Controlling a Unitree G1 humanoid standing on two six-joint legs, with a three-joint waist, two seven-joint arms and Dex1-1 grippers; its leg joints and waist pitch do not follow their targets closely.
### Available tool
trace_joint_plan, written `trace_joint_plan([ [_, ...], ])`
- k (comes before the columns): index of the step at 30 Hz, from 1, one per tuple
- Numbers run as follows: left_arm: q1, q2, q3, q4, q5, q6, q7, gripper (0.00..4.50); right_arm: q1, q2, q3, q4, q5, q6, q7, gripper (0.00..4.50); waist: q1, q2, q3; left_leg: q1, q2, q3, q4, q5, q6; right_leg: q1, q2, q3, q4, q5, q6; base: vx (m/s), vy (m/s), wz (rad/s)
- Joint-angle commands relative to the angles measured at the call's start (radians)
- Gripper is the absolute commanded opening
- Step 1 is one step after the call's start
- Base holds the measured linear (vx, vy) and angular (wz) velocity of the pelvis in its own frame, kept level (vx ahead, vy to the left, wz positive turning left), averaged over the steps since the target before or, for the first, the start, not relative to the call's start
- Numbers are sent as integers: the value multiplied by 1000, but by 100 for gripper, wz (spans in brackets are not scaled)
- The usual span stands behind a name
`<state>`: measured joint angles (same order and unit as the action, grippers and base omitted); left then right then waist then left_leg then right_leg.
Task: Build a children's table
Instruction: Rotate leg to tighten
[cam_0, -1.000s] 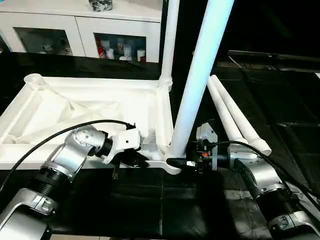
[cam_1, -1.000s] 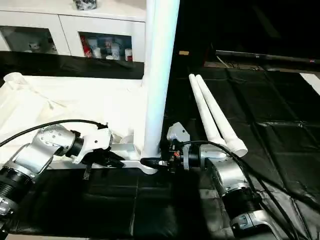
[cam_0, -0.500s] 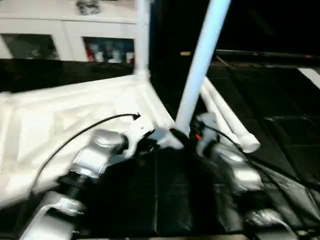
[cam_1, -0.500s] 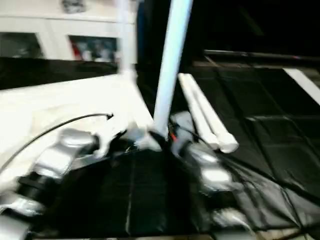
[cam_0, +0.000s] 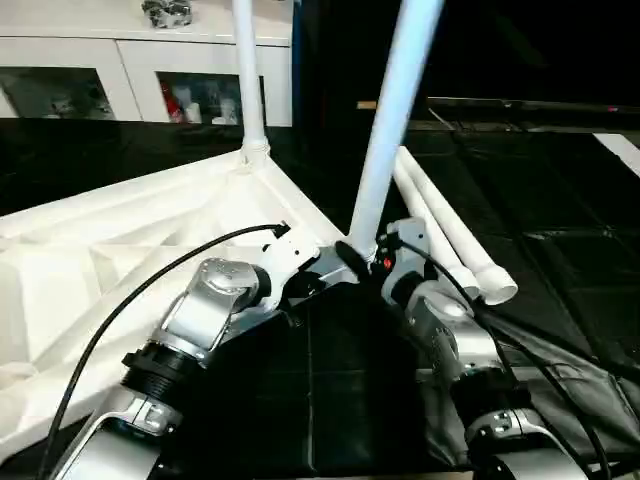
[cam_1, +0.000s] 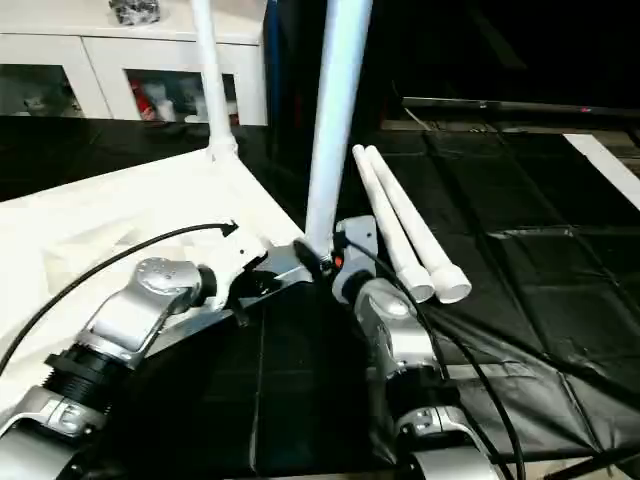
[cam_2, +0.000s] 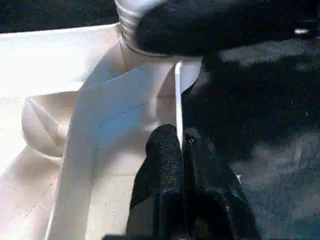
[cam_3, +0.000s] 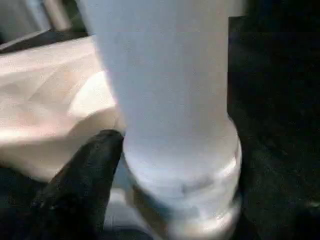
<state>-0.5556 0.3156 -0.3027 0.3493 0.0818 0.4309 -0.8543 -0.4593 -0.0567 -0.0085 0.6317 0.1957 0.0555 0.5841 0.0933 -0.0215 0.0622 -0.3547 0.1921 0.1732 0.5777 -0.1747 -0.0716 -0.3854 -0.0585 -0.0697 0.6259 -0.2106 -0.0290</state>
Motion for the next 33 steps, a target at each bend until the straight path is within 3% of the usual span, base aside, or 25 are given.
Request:
trace_joint_plan([
  [1,-23,39,1,8,7,-55,-30,0,34,-40,13,-47,20,27,98,401,5,16,-68,4,41,-16,-64,-187,21,51,-86,57,-79,-97,-193,0,0,0],
  [5,-34,68,-3,42,2,-104,-74,0,59,-98,12,-93,37,31,177,445,6,14,-67,2,39,-15,-63,-192,27,52,-88,56,-82,-107,-202,0,0,0],
  [12,-43,142,-51,103,-19,-256,-266,0,92,-248,38,-228,83,84,399,448,16,10,-68,4,40,-14,-62,-179,40,53,-89,58,-83,-124,-190,0,0,0],
  [15,-44,168,-85,118,-14,-322,-343,0,85,-292,80,-250,52,66,465,448,23,12,-67,5,42,-13,-61,-179,40,48,-88,56,-81,-121,-202,0,0,0],
  [18,-45,177,-98,122,-15,-346,-388,0,77,-311,111,-257,35,70,499,448,31,13,-66,10,45,-13,-62,-195,31,45,-90,54,-83,-140,-211,0,0,0],
  [25,-56,192,-139,121,-8,-414,-472,0,40,-313,195,-243,-5,70,570,448,48,5,-67,9,47,-11,-62,-191,24,44,-92,56,-80,-155,-201,0,0,0],
  [30,-57,187,-144,118,-2,-433,-489,0,13,-306,212,-208,-3,71,596,448,50,3,-67,7,48,-12,-62,-185,22,44,-93,56,-77,-152,-200,0,0,0],
  [31,-57,187,-144,118,-2,-433,-490,0,12,-306,213,-207,-3,71,597,421,51,4,-67,7,48,-12,-62,-184,22,44,-94,56,-77,-153,-199,0,0,0],
  [33,-57,186,-146,119,0,-439,-493,0,5,-306,221,-201,0,77,613,414,52,3,-68,6,48,-11,-61,-174,25,45,-94,56,-76,-146,-197,0,0,0],
])
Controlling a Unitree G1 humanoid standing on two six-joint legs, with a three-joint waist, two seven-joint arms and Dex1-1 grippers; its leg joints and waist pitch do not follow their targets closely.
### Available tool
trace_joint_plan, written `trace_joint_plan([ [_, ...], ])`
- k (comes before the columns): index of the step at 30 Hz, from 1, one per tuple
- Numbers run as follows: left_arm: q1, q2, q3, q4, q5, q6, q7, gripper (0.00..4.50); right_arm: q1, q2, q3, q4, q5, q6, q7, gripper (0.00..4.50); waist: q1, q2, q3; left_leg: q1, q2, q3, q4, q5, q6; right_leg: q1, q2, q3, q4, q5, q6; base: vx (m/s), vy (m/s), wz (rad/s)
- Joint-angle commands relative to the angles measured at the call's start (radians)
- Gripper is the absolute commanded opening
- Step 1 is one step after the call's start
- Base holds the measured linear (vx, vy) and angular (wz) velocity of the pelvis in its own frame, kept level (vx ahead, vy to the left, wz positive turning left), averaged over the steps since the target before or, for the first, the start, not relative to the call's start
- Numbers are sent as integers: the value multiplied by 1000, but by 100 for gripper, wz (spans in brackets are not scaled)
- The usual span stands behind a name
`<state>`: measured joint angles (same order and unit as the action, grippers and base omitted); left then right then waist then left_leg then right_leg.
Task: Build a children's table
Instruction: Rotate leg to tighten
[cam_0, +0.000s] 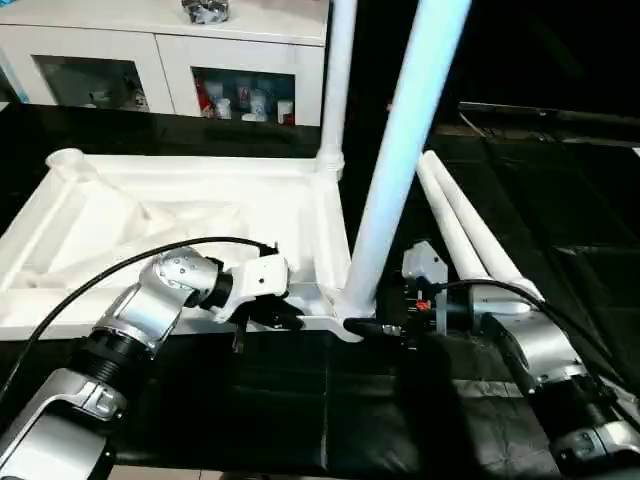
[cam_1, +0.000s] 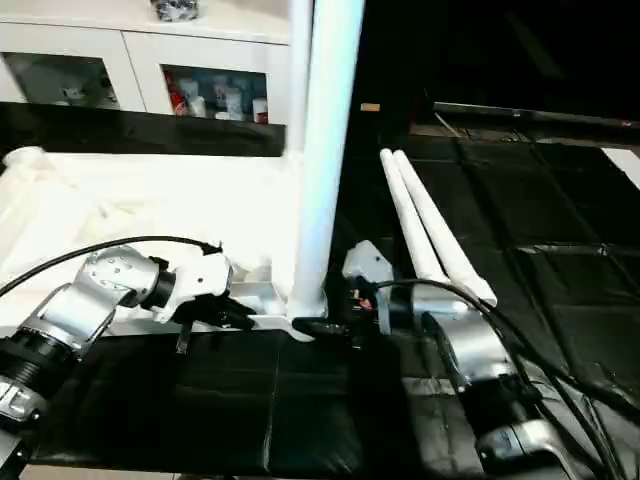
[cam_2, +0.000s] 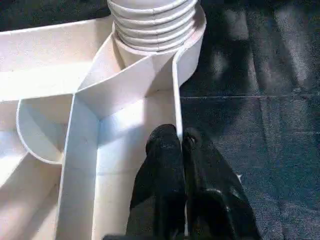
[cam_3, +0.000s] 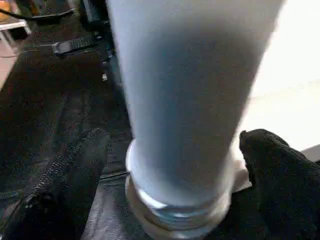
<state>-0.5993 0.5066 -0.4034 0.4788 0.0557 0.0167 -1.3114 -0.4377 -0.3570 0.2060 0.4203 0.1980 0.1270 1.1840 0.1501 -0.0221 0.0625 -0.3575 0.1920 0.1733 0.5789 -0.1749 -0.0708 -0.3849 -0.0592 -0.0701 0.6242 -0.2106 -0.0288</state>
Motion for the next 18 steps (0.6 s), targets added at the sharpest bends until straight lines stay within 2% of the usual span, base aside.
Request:
trace_joint_plan([
  [1,-13,-5,-46,-10,26,-28,-38,0,-19,-5,7,15,-1,7,17,409,-5,1,-69,7,47,-11,-62,-170,25,45,-93,57,-74,-142,-196,0,0,0],
  [2,-13,-5,-46,-9,26,-29,-38,0,-21,-4,7,16,-1,7,18,409,-5,2,-69,7,47,-11,-62,-165,26,45,-94,56,-73,-139,-197,0,0,0],
  [3,-12,-3,-47,-8,26,-33,-40,0,-23,-5,9,20,-2,9,24,380,-5,1,-69,7,47,-11,-62,-161,28,45,-93,56,-72,-136,-198,0,0,0],
  [6,-10,-4,-48,-7,29,-37,-40,0,-27,-5,11,31,1,9,29,367,-5,1,-70,7,47,-11,-61,-155,30,45,-93,55,-72,-129,-197,0,0,0],
  [14,-7,-4,-48,-3,29,-41,-43,0,-29,-1,7,45,8,15,41,289,-3,2,-69,8,47,-11,-61,-167,25,45,-93,56,-74,-154,-192,0,0,0],
  [18,-11,-5,-48,7,30,-45,-46,0,-27,2,7,46,10,20,49,278,-3,3,-71,7,46,-11,-60,-157,26,45,-92,56,-72,-133,-196,0,0,0],
])
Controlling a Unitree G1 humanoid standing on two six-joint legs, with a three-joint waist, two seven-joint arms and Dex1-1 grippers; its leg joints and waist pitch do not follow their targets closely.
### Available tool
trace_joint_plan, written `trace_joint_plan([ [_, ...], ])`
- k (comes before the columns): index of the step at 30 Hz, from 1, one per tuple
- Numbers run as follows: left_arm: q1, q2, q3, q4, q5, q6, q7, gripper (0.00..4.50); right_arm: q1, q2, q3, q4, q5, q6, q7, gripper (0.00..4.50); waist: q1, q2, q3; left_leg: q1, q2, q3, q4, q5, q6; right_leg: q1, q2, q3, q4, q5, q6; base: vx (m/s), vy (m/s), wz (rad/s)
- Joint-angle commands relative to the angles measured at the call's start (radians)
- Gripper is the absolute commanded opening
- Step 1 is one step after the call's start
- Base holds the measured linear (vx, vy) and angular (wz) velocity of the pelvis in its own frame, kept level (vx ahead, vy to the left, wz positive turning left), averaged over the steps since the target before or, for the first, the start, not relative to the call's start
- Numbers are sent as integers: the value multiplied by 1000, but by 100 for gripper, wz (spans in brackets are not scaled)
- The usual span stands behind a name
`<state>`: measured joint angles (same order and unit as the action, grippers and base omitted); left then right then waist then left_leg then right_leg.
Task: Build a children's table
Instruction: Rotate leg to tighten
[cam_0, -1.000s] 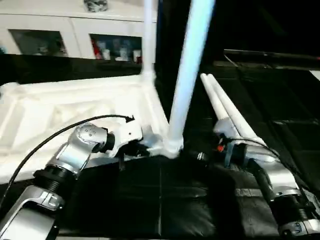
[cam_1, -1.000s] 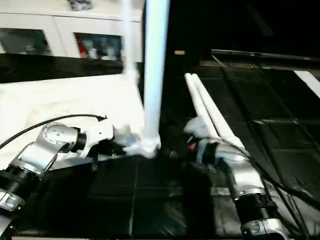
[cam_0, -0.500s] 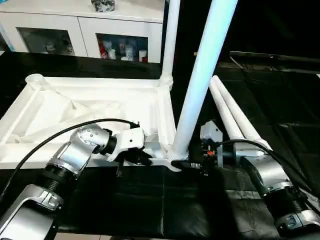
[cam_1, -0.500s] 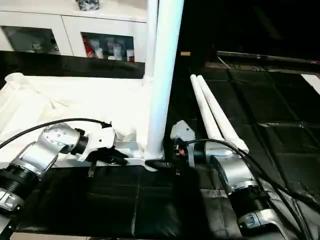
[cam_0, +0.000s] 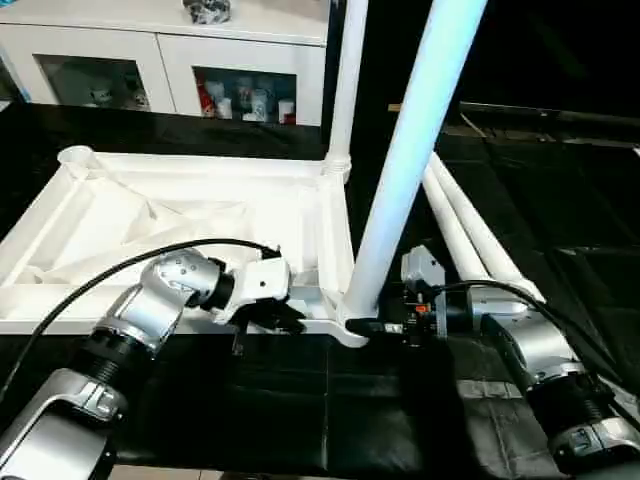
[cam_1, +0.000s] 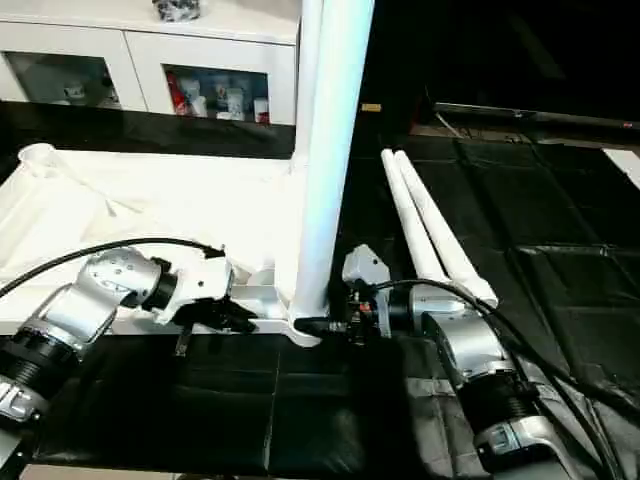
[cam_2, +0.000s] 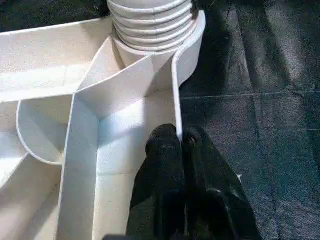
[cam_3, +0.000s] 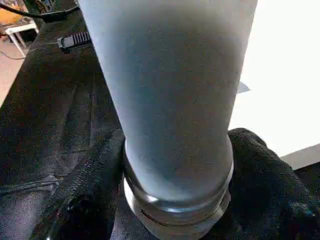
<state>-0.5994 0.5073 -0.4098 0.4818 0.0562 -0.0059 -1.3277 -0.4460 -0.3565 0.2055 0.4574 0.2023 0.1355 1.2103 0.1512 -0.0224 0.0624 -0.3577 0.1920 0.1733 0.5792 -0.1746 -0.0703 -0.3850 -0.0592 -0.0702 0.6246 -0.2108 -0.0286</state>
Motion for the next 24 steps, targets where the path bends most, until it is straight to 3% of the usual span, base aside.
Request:
trace_joint_plan([
  [1,-12,-5,-41,6,30,-23,-30,0,-18,3,8,10,6,12,23,274,-4,3,-70,8,46,-11,-61,-158,27,45,-91,55,-72,-131,-196,0,0,0],
  [7,-11,-17,-26,18,17,8,-15,0,1,18,1,-6,25,42,12,272,-5,8,-70,9,47,-12,-61,-175,18,45,-91,55,-74,-140,-199,0,0,0],
  [9,-15,-44,0,22,10,79,45,0,27,48,-18,-24,34,71,-56,272,-7,10,-68,10,48,-12,-64,-191,12,44,-92,55,-75,-153,-203,0,0,0],
  [12,-26,-105,41,9,3,180,167,0,53,119,-45,-31,12,103,-228,272,-10,12,-63,17,47,-14,-68,-231,-7,40,-95,57,-84,-225,-196,0,0,0],
  [14,-27,-135,53,-9,-2,220,208,0,49,159,-56,-18,1,119,-309,272,-15,11,-59,19,43,-20,-73,-275,-23,39,-99,56,-101,-370,-152,0,0,0],
  [17,-27,-170,63,-33,-6,268,252,0,40,212,-72,4,-11,140,-409,272,-26,11,-58,14,43,-24,-78,-283,-33,40,-100,55,-101,-395,-139,0,0,0],
  [18,-33,-218,77,-52,0,331,317,0,20,271,-89,35,-20,150,-505,272,-30,8,-59,13,44,-24,-79,-282,-38,41,-99,55,-99,-391,-138,0,0,0],
  [20,-43,-292,94,-75,15,420,420,0,-24,355,-117,100,-30,155,-647,272,-47,12,-59,15,42,-25,-76,-286,-45,36,-101,56,-100,-391,-152,0,0,0],
  [24,-52,-349,98,-98,37,480,506,0,-65,400,-116,161,-78,136,-774,272,-55,10,-60,14,38,-21,-72,-270,-27,36,-96,57,-105,-359,-150,0,0,0],
])
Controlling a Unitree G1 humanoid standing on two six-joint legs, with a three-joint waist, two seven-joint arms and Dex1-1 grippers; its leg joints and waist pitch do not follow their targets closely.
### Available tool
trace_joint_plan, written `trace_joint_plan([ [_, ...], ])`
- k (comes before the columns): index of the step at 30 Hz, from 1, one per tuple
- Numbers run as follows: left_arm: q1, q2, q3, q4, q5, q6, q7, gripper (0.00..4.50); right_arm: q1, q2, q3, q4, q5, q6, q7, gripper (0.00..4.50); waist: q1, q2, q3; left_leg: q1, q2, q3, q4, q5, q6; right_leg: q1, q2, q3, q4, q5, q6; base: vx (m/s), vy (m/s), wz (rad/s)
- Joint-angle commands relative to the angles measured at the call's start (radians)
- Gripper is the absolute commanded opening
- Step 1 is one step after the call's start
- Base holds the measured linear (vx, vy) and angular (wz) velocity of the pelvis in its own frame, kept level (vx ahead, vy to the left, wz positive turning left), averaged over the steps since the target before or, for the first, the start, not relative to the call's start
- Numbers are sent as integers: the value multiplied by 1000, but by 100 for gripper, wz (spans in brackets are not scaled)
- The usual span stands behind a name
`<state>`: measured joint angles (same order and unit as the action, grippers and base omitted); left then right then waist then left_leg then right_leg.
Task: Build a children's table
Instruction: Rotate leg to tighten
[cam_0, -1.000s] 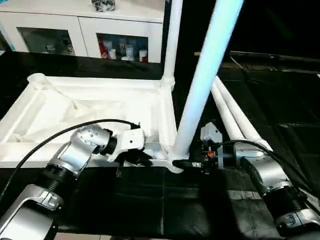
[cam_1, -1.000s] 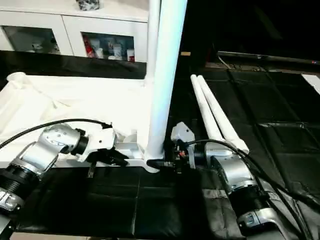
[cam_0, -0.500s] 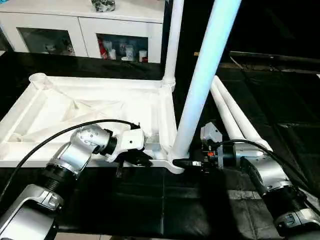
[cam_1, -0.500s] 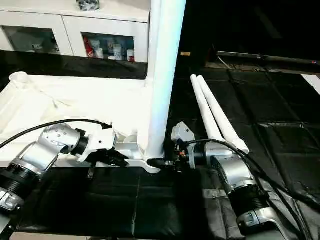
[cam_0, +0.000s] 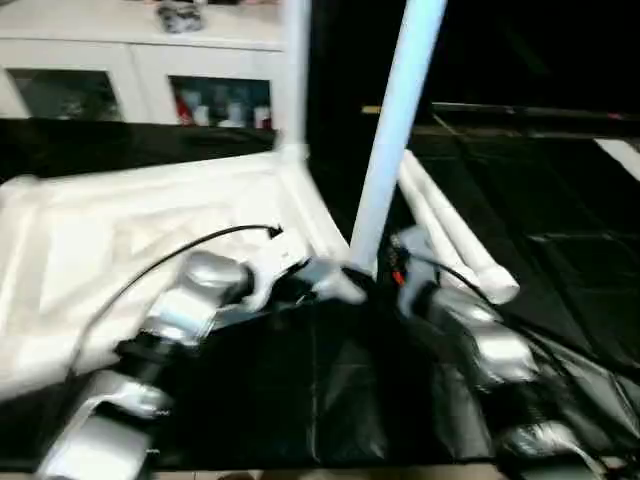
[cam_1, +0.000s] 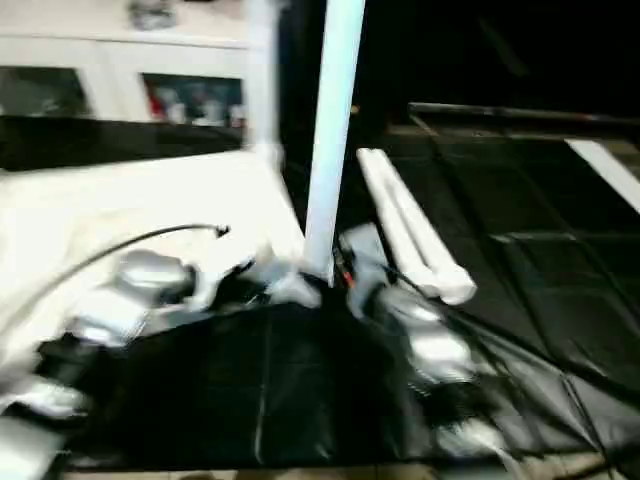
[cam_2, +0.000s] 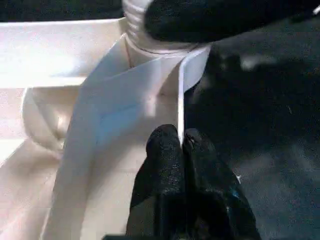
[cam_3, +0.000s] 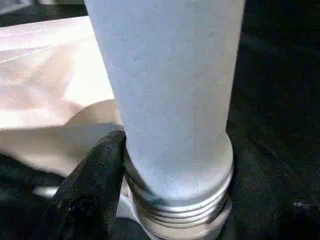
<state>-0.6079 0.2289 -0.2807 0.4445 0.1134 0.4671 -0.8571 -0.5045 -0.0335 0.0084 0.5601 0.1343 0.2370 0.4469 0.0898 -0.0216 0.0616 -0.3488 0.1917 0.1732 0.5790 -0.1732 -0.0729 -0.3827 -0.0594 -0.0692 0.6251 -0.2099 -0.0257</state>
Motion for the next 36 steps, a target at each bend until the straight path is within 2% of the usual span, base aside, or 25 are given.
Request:
trace_joint_plan([
  [1,-45,-82,-31,-68,-17,16,50,0,-12,84,72,67,-14,24,-30,272,4,10,-61,3,39,-21,-72,-253,-22,35,-94,57,-100,-324,-159,0,0,0],
  [3,-43,-85,-29,-75,-15,24,56,0,-12,92,50,63,-1,21,-24,272,7,10,-63,3,38,-18,-70,-236,-8,36,-91,58,-97,-265,-166,0,0,0],
  [4,-42,-81,-31,-76,-11,24,54,0,-11,92,45,61,-1,18,-20,328,7,10,-63,1,38,-17,-70,-229,-5,38,-90,58,-95,-247,-168,0,0,0],
  [7,-32,-44,-42,-72,13,3,40,0,2,70,46,48,-8,-10,10,348,7,14,-66,-1,39,-18,-69,-199,2,41,-89,57,-88,-167,-183,0,0,0],
  [9,-29,-32,-44,-71,17,-3,35,0,8,59,48,42,-7,-20,21,379,6,14,-66,-3,39,-17,-70,-200,4,43,-88,57,-86,-148,-188,0,0,0],
  [12,-25,-9,-38,-67,11,-7,27,0,26,33,49,23,-5,-43,49,392,6,15,-65,-1,39,-17,-70,-203,7,44,-88,57,-86,-143,-193,0,0,0],
  [15,-23,45,-44,-45,8,-71,-32,0,72,-44,46,-48,14,-47,150,427,10,17,-66,0,40,-17,-70,-210,15,46,-88,58,-89,-156,-181,0,0,0],
  [17,-24,74,-51,-31,12,-122,-69,0,89,-90,40,-77,19,-49,197,443,11,18,-66,0,41,-17,-71,-208,15,45,-88,57,-87,-141,-187,0,0,0],
  [20,-28,110,-58,-15,11,-173,-119,0,103,-151,25,-103,31,-60,265,448,13,16,-66,-1,40,-16,-69,-199,21,49,-88,56,-88,-132,-190,0,0,0],
  [23,-30,160,-77,5,-7,-251,-221,0,113,-242,6,-136,65,-68,385,448,22,18,-70,0,42,-14,-64,-167,30,49,-86,56,-80,-66,-208,0,0,0],
  [24,-30,173,-86,10,-13,-275,-254,0,114,-265,9,-145,73,-70,422,448,23,15,-69,-2,40,-14,-64,-164,37,52,-85,55,-81,-58,-209,0,0,0],
  [27,-27,207,-109,16,-29,-315,-349,0,115,-324,36,-174,96,-62,549,448,28,15,-70,-2,43,-12,-61,-146,53,52,-86,53,-74,-19,-228,0,0,0],
  [30,-30,228,-124,35,-37,-369,-423,0,111,-363,87,-200,104,-41,653,448,31,15,-70,-3,44,-11,-60,-152,59,52,-86,51,-75,-34,-235,0,0,0],
  [32,-31,231,-127,39,-39,-378,-439,0,109,-369,99,-204,101,-44,669,448,35,17,-69,-1,47,-11,-61,-160,55,49,-88,50,-76,-59,-236,0,0,0],
  [33,-34,237,-134,46,-45,-397,-474,0,105,-378,128,-216,107,-25,719,448,39,17,-68,2,49,-12,-62,-177,47,47,-89,51,-78,-86,-236,0,0,0],
  [34,-35,239,-136,48,-46,-401,-483,0,103,-380,136,-218,107,-21,731,448,41,15,-68,1,48,-11,-62,-178,47,48,-89,52,-79,-91,-235,0,0,0],
  [35,-41,244,-146,56,-48,-420,-512,0,93,-384,165,-214,99,-13,769,448,45,16,-68,2,48,-11,-62,-180,44,47,-89,52,-79,-103,-232,0,0,0],
  [36,-41,244,-146,56,-48,-420,-512,0,93,-384,165,-214,99,-13,769,448,50,16,-69,3,49,-11,-62,-182,40,46,-90,52,-79,-110,-229,0,0,0],
])
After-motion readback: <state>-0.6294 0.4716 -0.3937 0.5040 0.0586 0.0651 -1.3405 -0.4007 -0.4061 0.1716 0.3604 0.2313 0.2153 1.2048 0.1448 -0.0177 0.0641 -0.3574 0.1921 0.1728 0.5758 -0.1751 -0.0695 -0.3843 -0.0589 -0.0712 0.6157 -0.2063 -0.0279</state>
